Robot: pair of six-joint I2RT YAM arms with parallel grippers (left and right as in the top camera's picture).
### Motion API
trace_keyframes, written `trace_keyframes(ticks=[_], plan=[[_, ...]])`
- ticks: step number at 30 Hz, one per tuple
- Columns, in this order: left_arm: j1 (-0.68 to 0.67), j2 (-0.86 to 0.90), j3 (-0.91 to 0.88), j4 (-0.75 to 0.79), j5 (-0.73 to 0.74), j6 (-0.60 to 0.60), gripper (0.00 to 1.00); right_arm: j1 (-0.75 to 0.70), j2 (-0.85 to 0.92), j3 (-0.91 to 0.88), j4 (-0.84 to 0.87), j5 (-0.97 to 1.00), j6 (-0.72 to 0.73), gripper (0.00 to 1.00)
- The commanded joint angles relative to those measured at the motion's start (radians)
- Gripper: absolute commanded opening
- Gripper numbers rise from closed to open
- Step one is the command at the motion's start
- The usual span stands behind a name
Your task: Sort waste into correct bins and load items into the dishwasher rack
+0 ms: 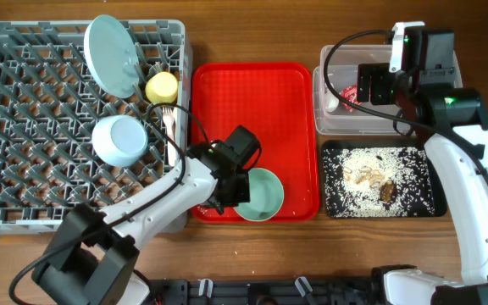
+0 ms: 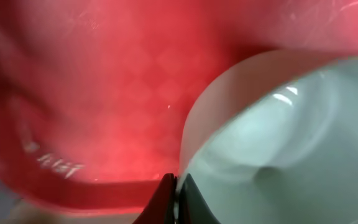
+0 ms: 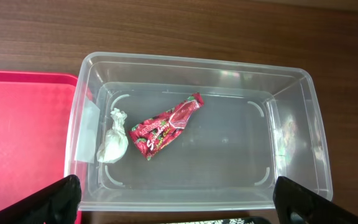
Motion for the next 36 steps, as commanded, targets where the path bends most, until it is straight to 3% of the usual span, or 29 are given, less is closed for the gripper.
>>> trace_keyframes(ticks=[1, 4, 8, 12, 14, 20, 23, 26, 28, 32, 36], plan=[[0.003, -0.174, 0.119, -0.111, -0.255, 0.035, 0.04, -0.001, 0.003, 0.008, 0.002, -0.005, 0.01, 1.0], [0.003, -0.413, 0.167, -0.219, -0.65, 0.027, 0.04, -0.001, 0.003, 0.008, 0.002, -0.005, 0.01, 1.0], [0.003, -0.601, 0.167, -0.355, -0.877, 0.023, 0.04, -0.001, 0.003, 0.008, 0.002, -0.005, 0.01, 1.0], [0.004, -0.644, 0.167, -0.517, -1.026, -0.235, 0.04, -0.001, 0.003, 0.008, 0.002, -0.005, 0.011, 1.0], [0.026, -0.637, 0.167, -0.551, -1.064, -0.341, 0.04, -0.001, 0.003, 0.008, 0.002, -0.005, 0.01, 1.0], [0.112, -0.516, 0.158, -0.548, -1.057, -0.339, 0.04, -0.001, 0.003, 0.008, 0.002, -0.005, 0.01, 1.0], [0.165, -0.437, 0.158, -0.585, -1.154, -0.34, 0.04, -0.001, 0.003, 0.008, 0.002, -0.005, 0.01, 1.0], [0.272, -0.407, 0.158, -0.573, -1.297, -0.343, 0.04, -0.001, 0.003, 0.008, 0.002, -0.005, 0.011, 1.0], [0.384, -0.399, 0.158, -0.472, -1.35, -0.343, 0.04, -0.001, 0.003, 0.008, 0.002, -0.005, 0.01, 1.0], [0.583, -0.356, 0.158, -0.394, -1.344, -0.338, 0.04, -0.001, 0.003, 0.008, 0.002, -0.005, 0.01, 1.0], [0.668, -0.303, 0.158, -0.395, -1.278, -0.335, 0.04, -0.001, 0.003, 0.008, 0.002, -0.005, 0.011, 1.0]])
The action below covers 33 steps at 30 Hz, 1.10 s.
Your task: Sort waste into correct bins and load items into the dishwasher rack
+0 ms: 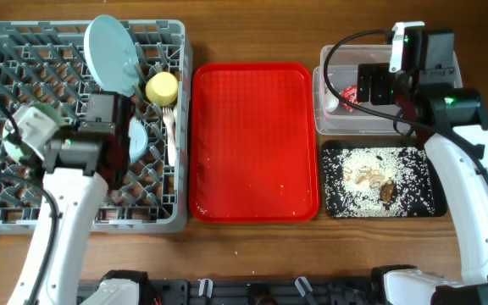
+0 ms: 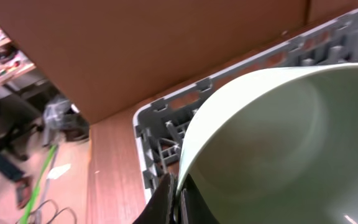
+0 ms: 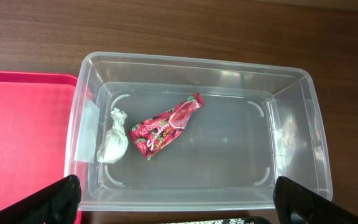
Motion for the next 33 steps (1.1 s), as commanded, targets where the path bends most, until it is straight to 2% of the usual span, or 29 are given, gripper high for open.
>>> trace_keyframes(ticks=[1, 11, 13, 15, 17, 19, 22, 24, 27, 29, 31, 33], plan=[[0.051, 0.048, -0.002, 0.005, 0.019, -0.016, 0.04, -0.001, 0.003, 0.008, 0.002, -0.005, 0.01, 1.0], [0.042, 0.069, -0.002, -0.002, 0.273, -0.016, 0.04, -0.001, 0.003, 0.008, 0.002, -0.005, 0.01, 1.0], [0.041, 0.061, -0.002, 0.006, 0.397, -0.011, 0.04, -0.001, 0.003, 0.008, 0.002, -0.005, 0.01, 1.0], [0.024, 0.045, -0.002, 0.041, 0.537, 0.102, 0.04, -0.001, 0.003, 0.008, 0.002, -0.005, 0.01, 1.0], [-0.027, 0.01, -0.001, 0.095, 0.649, 0.234, 0.04, -0.001, 0.003, 0.008, 0.002, -0.005, 0.01, 1.0], [-0.095, -0.047, 0.0, 0.148, 0.746, 0.316, 0.04, -0.001, 0.003, 0.008, 0.002, -0.005, 0.01, 1.0], [-0.249, -0.141, 0.0, 0.211, 1.026, 0.321, 0.04, -0.001, 0.003, 0.008, 0.002, -0.005, 0.01, 1.0], [-0.343, -0.134, 0.0, 0.23, 1.069, 0.321, 0.04, -0.001, 0.003, 0.008, 0.002, -0.005, 0.01, 1.0], [-0.476, -0.03, -0.004, 0.272, 1.067, 0.293, 0.04, -0.001, 0.003, 0.008, 0.002, -0.005, 0.01, 1.0], [-0.55, 0.114, -0.004, 0.298, 1.067, 0.218, 0.04, -0.001, 0.003, 0.008, 0.002, -0.005, 0.01, 1.0], [-0.62, 0.291, -0.004, 0.367, 1.067, 0.208, 0.04, -0.001, 0.003, 0.008, 0.002, -0.005, 0.01, 1.0], [-0.636, 0.389, -0.004, 0.411, 1.067, 0.209, 0.04, -0.001, 0.003, 0.008, 0.002, -0.005, 0.01, 1.0]])
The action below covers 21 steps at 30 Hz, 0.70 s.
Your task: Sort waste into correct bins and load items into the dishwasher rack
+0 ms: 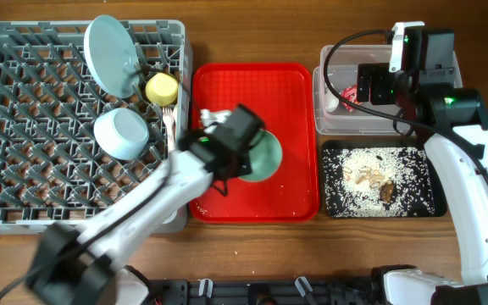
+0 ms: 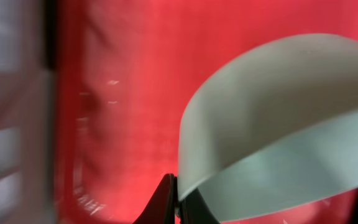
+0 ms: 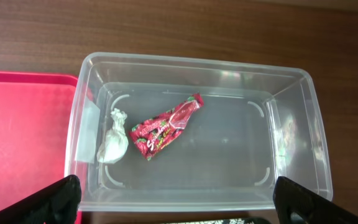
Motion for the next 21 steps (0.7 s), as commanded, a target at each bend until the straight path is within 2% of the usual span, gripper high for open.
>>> trace_keyframes(ticks=[1, 3, 4, 6, 7, 9, 12, 15, 16, 18, 21], plan=[[-0.03, 0.134, -0.002, 0.043, 0.008, -0.025, 0.04, -0.001, 0.003, 0.008, 0.002, -0.005, 0.01, 1.0], [-0.031, 0.135, -0.002, 0.05, 0.008, -0.026, 0.05, -0.001, 0.003, 0.008, 0.002, -0.005, 0.011, 1.0], [-0.031, 0.135, -0.002, 0.047, 0.008, -0.025, 0.1, -0.001, 0.003, 0.008, 0.002, -0.005, 0.01, 1.0], [-0.024, 0.131, 0.003, 0.045, -0.028, 0.0, 0.36, -0.001, 0.003, 0.008, 0.002, -0.005, 0.01, 1.0], [-0.009, 0.113, 0.05, 0.028, -0.034, 0.055, 0.46, -0.001, 0.003, 0.008, 0.002, -0.005, 0.011, 1.0], [-0.011, 0.058, 0.138, -0.008, 0.004, 0.062, 0.46, -0.001, 0.003, 0.008, 0.002, -0.005, 0.01, 1.0], [-0.073, 0.032, 0.144, 0.005, 0.079, 0.09, 0.31, -0.001, 0.003, 0.008, 0.002, -0.005, 0.01, 1.0], [-0.175, 0.141, 0.143, 0.097, 0.056, 0.34, 0.37, -0.001, 0.003, 0.008, 0.002, -0.005, 0.01, 1.0], [-0.183, 0.195, 0.143, 0.149, 0.049, 0.382, 0.38, -0.001, 0.003, 0.008, 0.002, -0.005, 0.01, 1.0], [-0.184, 0.294, 0.143, 0.254, 0.049, 0.407, 0.37, -0.001, 0.003, 0.008, 0.002, -0.005, 0.01, 1.0], [-0.184, 0.309, 0.143, 0.259, 0.049, 0.406, 0.36, -0.001, 0.003, 0.008, 0.002, -0.005, 0.01, 1.0]])
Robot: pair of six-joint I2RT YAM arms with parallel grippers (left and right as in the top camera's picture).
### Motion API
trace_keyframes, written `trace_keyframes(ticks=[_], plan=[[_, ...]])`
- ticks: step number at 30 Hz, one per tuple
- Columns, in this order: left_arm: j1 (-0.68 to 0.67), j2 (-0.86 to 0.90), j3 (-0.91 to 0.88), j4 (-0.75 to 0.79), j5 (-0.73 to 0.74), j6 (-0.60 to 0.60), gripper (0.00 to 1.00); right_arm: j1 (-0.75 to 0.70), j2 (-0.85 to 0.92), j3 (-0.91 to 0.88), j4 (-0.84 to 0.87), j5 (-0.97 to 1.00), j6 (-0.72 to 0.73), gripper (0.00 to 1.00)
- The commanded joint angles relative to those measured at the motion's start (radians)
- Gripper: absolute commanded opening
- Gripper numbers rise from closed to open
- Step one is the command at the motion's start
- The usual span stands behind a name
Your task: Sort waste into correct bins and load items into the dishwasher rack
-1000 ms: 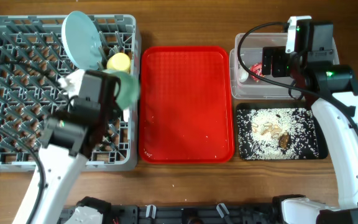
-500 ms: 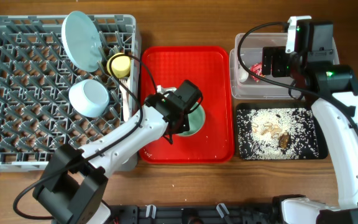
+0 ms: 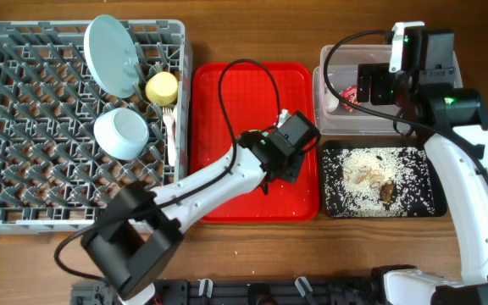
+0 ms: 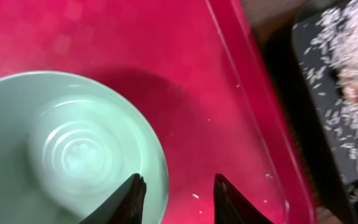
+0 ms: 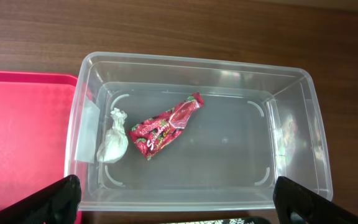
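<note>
A pale green bowl [image 4: 67, 149] rests on the red tray [image 4: 185, 74] near the tray's right edge. In the overhead view it is hidden under my left arm. My left gripper [image 4: 179, 186] is open; one finger is over the bowl's inside and the other over bare tray, so the jaws straddle the rim. From above, the left gripper [image 3: 288, 151] is at the tray's right side. My right gripper [image 5: 176, 190] hangs open above the clear bin [image 5: 291, 124]. That bin holds a red wrapper [image 5: 165, 126] and a crumpled white tissue [image 5: 114, 142].
The grey dishwasher rack [image 3: 24, 169] at the left carries a pale plate [image 3: 113, 55], a light blue cup [image 3: 121, 134], a yellow cup [image 3: 162, 86] and a white fork [image 3: 169, 127]. A black bin [image 3: 379, 180] with rice and food scraps sits right of the tray.
My left gripper was shut on the bowl's rim over the middle of the tray. It is now open astride the rim, further right, with the bowl resting on the tray. The right arm has not moved.
First my left gripper was shut on the bowl at the tray's front right corner. Then it held the bowl over the left side of the rack, with the tray bare. Then the bowl was over the tray's middle. Now the bowl lies on the tray, let go.
</note>
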Motion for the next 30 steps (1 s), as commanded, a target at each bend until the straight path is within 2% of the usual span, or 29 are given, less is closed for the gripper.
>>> trace_keyframes(ticks=[1, 6, 7, 8, 12, 14, 16, 18, 20, 21, 22, 24, 25, 28, 30], plan=[[-0.002, 0.016, 0.006, 0.004, -0.009, 0.027, 0.33, -0.001, 0.003, 0.008, 0.002, -0.005, 0.01, 1.0], [-0.012, 0.057, 0.006, 0.016, -0.013, 0.027, 0.31, -0.001, 0.003, 0.008, 0.002, -0.005, 0.01, 1.0], [-0.012, 0.088, 0.006, 0.015, -0.063, 0.027, 0.3, -0.001, 0.003, 0.008, 0.002, -0.005, 0.01, 1.0], [-0.012, 0.097, 0.006, 0.015, -0.063, 0.024, 0.24, -0.001, 0.003, 0.008, 0.002, -0.005, 0.01, 1.0], [-0.015, 0.098, 0.006, 0.005, -0.062, 0.023, 0.18, -0.001, 0.003, 0.008, 0.002, -0.005, 0.01, 1.0], [-0.015, 0.098, 0.006, -0.031, -0.063, 0.023, 0.04, -0.001, 0.003, 0.008, 0.002, -0.005, 0.01, 1.0], [-0.015, 0.085, 0.007, -0.036, -0.063, 0.024, 0.04, -0.001, 0.003, 0.008, 0.002, -0.005, 0.01, 1.0], [-0.004, 0.023, 0.032, -0.11, -0.027, 0.024, 0.04, -0.001, 0.003, 0.008, 0.002, -0.005, 0.01, 1.0], [0.043, -0.073, 0.091, -0.259, 0.07, 0.028, 0.04, -0.001, 0.003, 0.008, 0.002, -0.005, 0.01, 1.0], [0.125, -0.187, 0.127, -0.364, 0.195, 0.078, 0.04, -0.001, 0.003, 0.008, 0.002, -0.005, 0.01, 1.0], [0.2, -0.268, 0.13, -0.395, 0.325, 0.113, 0.04, -0.001, 0.003, 0.008, 0.002, -0.005, 0.01, 1.0], [0.464, -0.431, 0.13, -0.499, 0.682, 0.213, 0.04, -0.001, 0.003, 0.008, 0.002, -0.005, 0.01, 1.0], [0.562, -0.468, 0.13, -0.552, 0.78, 0.266, 0.04, -0.001, 0.003, 0.008, 0.002, -0.005, 0.01, 1.0], [0.948, -0.507, 0.115, -0.826, 1.014, 0.615, 0.04, -0.001, 0.003, 0.008, 0.002, -0.005, 0.011, 1.0], [1.114, -0.472, 0.051, -0.946, 1.17, 0.83, 0.04, -0.001, 0.003, 0.008, 0.002, -0.005, 0.01, 1.0]])
